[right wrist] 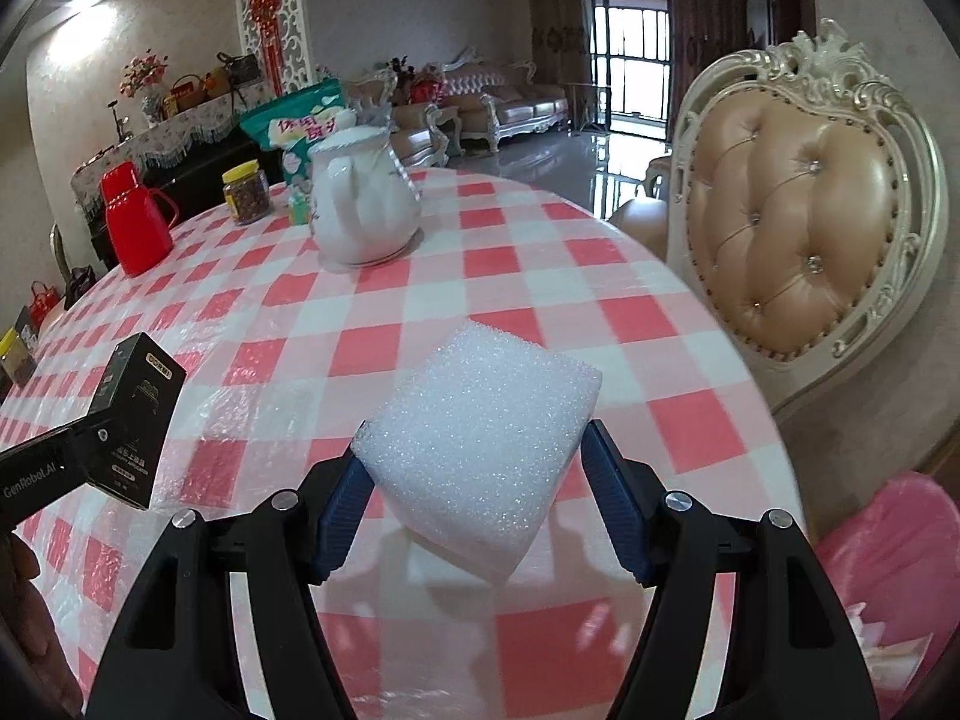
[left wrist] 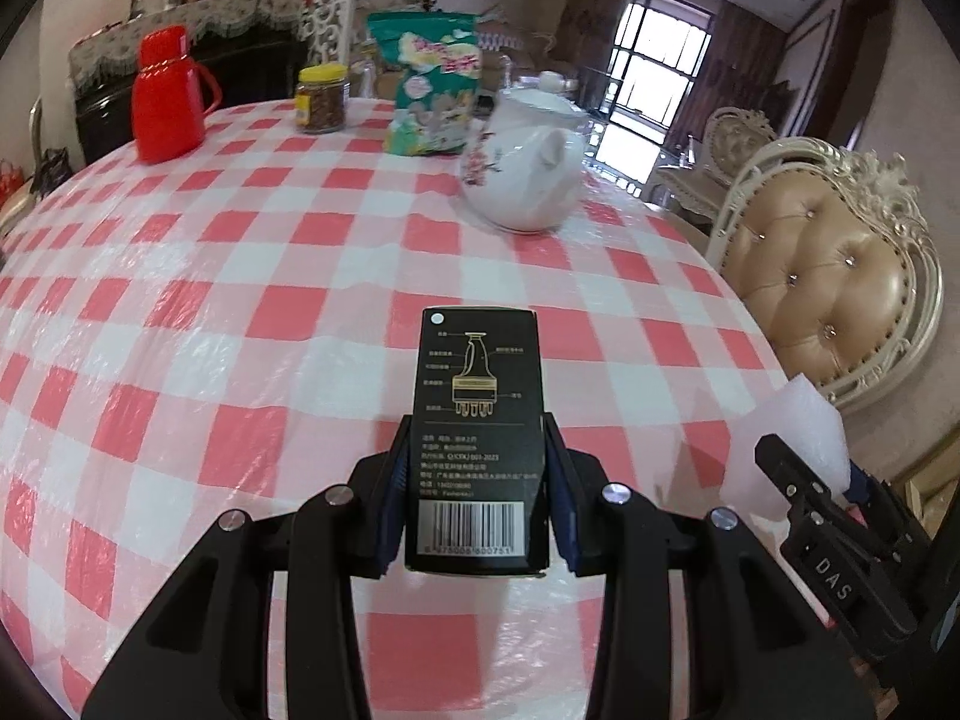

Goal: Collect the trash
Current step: 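Lift the black box and foam block and carry them toward the pink bin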

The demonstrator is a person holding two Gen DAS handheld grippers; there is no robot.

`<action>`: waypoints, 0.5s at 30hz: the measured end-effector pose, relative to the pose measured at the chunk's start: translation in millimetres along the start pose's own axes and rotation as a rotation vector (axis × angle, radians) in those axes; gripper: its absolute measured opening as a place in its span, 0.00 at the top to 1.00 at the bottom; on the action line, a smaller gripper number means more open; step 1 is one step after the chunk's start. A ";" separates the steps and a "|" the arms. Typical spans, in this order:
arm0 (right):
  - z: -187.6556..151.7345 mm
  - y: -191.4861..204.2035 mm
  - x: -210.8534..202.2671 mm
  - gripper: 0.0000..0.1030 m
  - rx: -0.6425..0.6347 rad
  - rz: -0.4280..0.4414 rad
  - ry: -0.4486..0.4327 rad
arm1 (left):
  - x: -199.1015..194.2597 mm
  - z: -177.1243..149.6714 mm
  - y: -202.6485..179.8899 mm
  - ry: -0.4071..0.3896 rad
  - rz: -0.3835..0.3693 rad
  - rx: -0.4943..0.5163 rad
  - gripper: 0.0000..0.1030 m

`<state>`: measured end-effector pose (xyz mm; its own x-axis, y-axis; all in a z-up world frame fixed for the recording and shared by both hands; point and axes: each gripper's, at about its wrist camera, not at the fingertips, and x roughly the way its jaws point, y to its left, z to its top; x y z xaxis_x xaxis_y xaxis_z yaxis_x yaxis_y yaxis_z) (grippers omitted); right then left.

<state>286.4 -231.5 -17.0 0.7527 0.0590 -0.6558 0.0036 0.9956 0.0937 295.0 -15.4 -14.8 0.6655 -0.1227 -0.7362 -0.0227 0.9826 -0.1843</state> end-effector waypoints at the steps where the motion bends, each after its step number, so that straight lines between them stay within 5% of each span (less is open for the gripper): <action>1: 0.1 -1.8 -1.2 0.37 0.000 -0.002 -0.002 | -1.4 -0.3 -3.7 -0.001 -0.009 0.007 0.63; 15: -6.1 -45.8 -39.1 0.37 0.023 -0.044 -0.032 | -21.8 -5.9 -50.0 -0.032 -0.070 0.108 0.63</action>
<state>252.8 -279.0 -0.2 0.7720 0.0122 -0.6356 0.0520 0.9953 0.0822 277.2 -62.7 6.6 0.6862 -0.1891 -0.7024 0.1039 0.9812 -0.1626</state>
